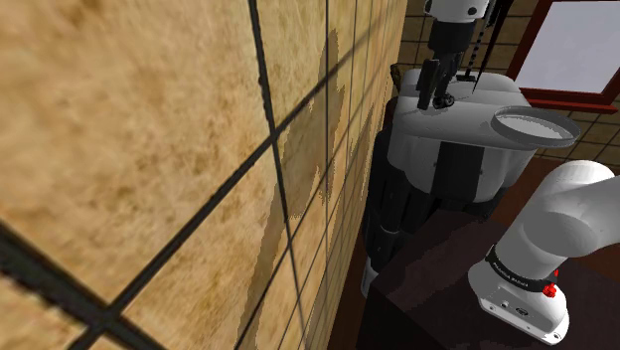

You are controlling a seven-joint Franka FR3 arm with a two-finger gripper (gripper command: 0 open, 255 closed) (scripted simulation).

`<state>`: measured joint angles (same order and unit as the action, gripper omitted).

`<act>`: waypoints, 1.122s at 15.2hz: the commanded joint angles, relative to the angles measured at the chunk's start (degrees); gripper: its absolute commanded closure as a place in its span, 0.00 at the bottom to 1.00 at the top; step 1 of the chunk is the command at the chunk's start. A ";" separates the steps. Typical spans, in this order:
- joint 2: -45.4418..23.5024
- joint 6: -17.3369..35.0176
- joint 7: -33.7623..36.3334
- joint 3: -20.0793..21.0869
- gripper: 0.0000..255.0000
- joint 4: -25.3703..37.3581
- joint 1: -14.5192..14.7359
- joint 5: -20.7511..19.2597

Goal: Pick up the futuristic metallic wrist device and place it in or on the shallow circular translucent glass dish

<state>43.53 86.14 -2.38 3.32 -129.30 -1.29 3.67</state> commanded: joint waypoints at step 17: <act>-14.02 11.71 -8.04 -14.69 0.00 2.81 -9.37 -8.63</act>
<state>30.93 96.78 -10.07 -10.52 -126.94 -10.22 -4.68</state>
